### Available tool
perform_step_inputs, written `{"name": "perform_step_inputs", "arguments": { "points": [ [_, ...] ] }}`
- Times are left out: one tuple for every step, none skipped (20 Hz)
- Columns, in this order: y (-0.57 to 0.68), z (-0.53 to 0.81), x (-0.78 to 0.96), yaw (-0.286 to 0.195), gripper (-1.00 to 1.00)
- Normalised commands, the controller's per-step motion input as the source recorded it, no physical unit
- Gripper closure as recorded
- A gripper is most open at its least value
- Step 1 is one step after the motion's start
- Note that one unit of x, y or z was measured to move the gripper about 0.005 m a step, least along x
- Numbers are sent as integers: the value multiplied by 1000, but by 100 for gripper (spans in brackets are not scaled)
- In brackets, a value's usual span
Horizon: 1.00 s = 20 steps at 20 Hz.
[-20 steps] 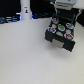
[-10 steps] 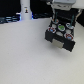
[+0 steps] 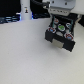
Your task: Open the kcup holder, insert the kcup into the holder, and close the kcup holder
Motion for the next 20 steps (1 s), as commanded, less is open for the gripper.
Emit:
{"name": "perform_step_inputs", "arguments": {
  "points": [
    [-263,-167,603,6,-100],
    [-223,-183,601,4,-100],
    [-175,-188,614,3,-100],
    [-127,-161,626,3,-100],
    [-100,-156,622,6,-100],
    [-38,-138,566,17,-100],
    [-37,-173,539,22,-100],
    [2,-210,453,38,-100],
    [28,-240,344,63,-100],
    [112,-247,224,97,-100],
    [171,-248,128,125,-100],
    [218,-248,35,141,-100],
    [257,-255,-9,152,-100],
    [237,-259,-28,173,-100],
    [211,-229,-46,196,-100],
    [181,-207,-65,207,-100],
    [224,-182,-114,205,-100],
    [255,-177,-129,199,-100],
    [263,-172,-141,195,-100],
    [267,-162,-152,193,-100]
  ]
}}
